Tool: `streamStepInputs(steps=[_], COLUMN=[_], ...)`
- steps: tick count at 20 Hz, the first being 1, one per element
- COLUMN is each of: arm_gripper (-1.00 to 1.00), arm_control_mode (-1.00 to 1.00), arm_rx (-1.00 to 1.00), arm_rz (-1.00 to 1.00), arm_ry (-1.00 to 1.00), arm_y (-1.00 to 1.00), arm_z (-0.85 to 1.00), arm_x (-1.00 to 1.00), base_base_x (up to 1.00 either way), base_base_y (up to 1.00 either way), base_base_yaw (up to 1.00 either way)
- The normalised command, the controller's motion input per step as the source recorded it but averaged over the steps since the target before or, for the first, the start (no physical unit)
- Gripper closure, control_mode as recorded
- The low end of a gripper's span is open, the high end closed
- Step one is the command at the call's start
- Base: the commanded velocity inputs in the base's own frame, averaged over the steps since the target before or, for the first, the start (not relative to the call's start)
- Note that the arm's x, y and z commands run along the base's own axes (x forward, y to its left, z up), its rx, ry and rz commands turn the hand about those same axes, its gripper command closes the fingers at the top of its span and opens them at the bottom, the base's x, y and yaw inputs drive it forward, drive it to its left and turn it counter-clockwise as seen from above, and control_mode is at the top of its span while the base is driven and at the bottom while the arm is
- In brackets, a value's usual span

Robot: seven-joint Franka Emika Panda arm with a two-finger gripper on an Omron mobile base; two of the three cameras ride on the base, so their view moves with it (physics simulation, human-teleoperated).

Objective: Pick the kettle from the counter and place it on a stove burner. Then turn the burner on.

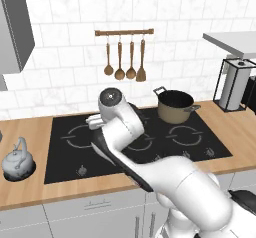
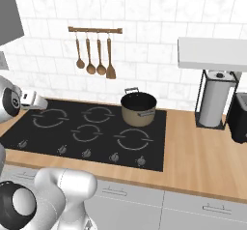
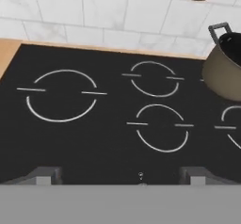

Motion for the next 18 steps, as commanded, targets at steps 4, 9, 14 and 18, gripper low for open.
streamStepInputs(steps=[4, 9, 14, 18], arm_gripper=[-1.0, -1.0, -1.0, -1.0], arm_control_mode=[-1.0, -1.0, -1.0, -1.0], arm_rx=[0.11, 0.29, 0.36, 0.23], arm_rz=[-0.07, 0.0, 0.05, 0.19], arm_ry=[0.0, 0.11, 0.18, 0.12], arm_y=[0.71, 0.59, 0.4, 0.56], arm_z=[-0.1, 0.02, 0.03, -0.19], arm_x=[0.0, 0.0, 0.0, 0.0], base_base_x=[0.0, 0.0, 0.0, 0.0], base_base_y=[0.0, 0.0, 0.0, 0.0], base_base_yaw=[0.0, 0.0, 0.0, 0.0])
